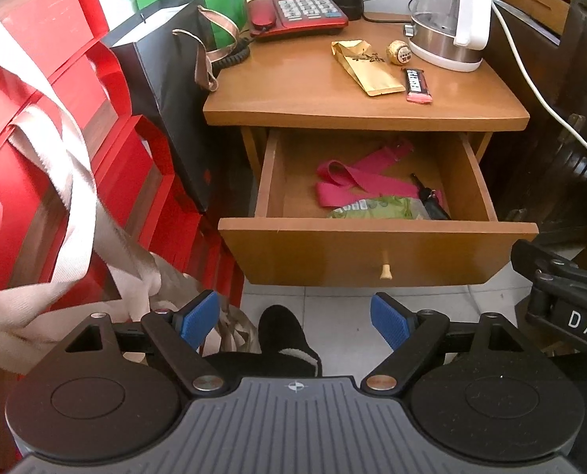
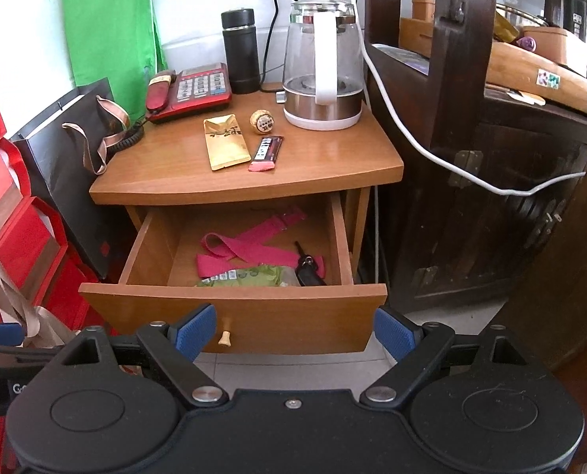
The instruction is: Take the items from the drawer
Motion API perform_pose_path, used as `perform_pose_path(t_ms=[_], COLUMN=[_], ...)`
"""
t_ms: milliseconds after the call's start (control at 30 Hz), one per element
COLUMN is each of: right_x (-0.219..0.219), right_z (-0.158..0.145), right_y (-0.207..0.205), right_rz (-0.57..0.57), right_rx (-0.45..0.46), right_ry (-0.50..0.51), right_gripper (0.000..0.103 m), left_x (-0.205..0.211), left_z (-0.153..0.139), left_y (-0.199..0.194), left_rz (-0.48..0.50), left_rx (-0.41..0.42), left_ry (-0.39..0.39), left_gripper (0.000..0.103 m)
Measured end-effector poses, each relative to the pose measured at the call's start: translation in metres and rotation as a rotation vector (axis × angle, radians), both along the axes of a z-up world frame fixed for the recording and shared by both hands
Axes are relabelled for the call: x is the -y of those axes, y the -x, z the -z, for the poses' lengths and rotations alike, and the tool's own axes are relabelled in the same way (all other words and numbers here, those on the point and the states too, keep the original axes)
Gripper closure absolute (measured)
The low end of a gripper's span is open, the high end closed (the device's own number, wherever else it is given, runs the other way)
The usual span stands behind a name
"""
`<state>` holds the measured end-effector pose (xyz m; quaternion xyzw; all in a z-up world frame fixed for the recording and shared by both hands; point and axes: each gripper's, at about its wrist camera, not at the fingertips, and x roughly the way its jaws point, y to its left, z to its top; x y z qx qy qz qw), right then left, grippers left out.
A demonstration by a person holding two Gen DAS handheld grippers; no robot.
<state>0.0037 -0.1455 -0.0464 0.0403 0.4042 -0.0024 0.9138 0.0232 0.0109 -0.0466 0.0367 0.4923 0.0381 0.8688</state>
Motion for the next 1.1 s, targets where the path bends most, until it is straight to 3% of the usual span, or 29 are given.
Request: perform_pose_path(t_ms=[1100], right_x=[-0.009], right_z=[0.001], right_y=[-0.066], right_rz=[-0.014], right_rx=[0.013], right_ry=[0.018], right_gripper=[0.017], left_x=[-0.008], left_z=[0.003], left_y=[-0.072], left_rz=[-0.063], left_rx=[0.0], left_ry=[0.0], left_gripper=[0.016])
